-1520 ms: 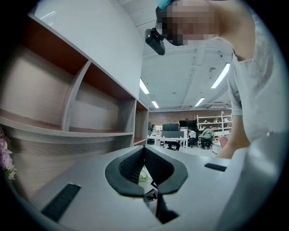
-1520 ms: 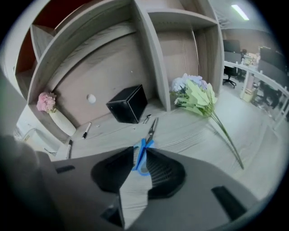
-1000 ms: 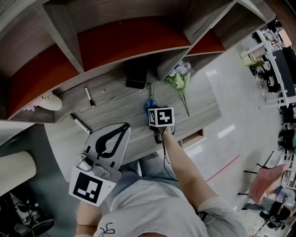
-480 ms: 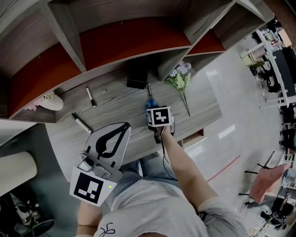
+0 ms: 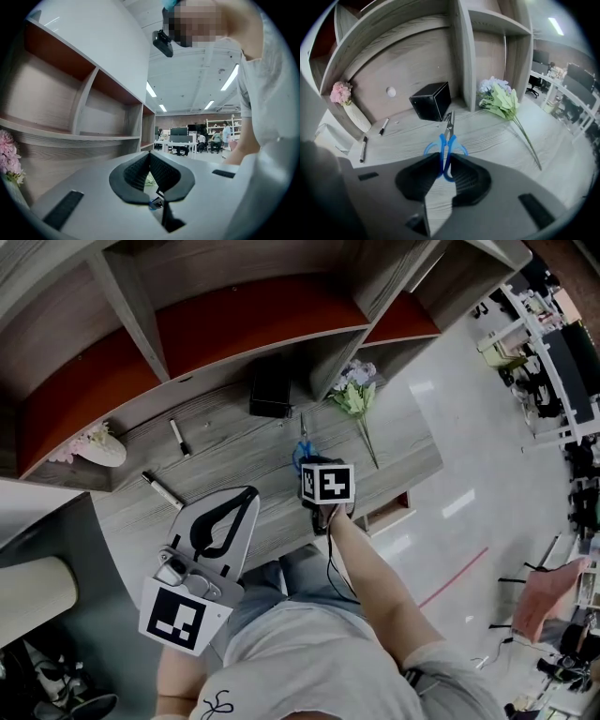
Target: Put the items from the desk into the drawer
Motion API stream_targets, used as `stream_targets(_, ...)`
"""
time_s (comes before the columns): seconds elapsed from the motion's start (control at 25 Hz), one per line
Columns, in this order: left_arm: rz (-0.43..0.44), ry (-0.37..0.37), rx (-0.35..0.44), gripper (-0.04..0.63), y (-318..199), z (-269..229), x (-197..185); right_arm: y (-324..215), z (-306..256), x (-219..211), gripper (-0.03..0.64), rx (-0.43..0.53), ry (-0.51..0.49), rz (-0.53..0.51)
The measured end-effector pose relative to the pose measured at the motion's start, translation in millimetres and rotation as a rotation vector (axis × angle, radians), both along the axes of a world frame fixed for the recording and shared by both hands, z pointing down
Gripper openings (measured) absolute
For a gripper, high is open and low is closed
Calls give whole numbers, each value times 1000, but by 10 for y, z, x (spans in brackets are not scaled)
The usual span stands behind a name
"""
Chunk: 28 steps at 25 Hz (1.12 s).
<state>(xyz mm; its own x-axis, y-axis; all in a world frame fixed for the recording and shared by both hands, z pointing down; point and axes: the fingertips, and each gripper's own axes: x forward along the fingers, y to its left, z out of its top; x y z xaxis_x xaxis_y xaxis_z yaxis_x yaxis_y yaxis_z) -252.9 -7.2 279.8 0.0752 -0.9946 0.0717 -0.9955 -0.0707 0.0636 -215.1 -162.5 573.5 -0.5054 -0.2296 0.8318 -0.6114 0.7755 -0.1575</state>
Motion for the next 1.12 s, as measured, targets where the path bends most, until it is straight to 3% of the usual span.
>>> stream_targets(0.52,126,-25,43,9,147,-122,580,373,-1051,546,83,125,-276,20)
stream_targets(0.8,250,-12,71,9,17,-150,967,454,-1380,987,83,213,-352,59)
stream_targets(1.12,319,-16,61,9,-143,-123,1269,398,-1546,1426,84,303,-357,65)
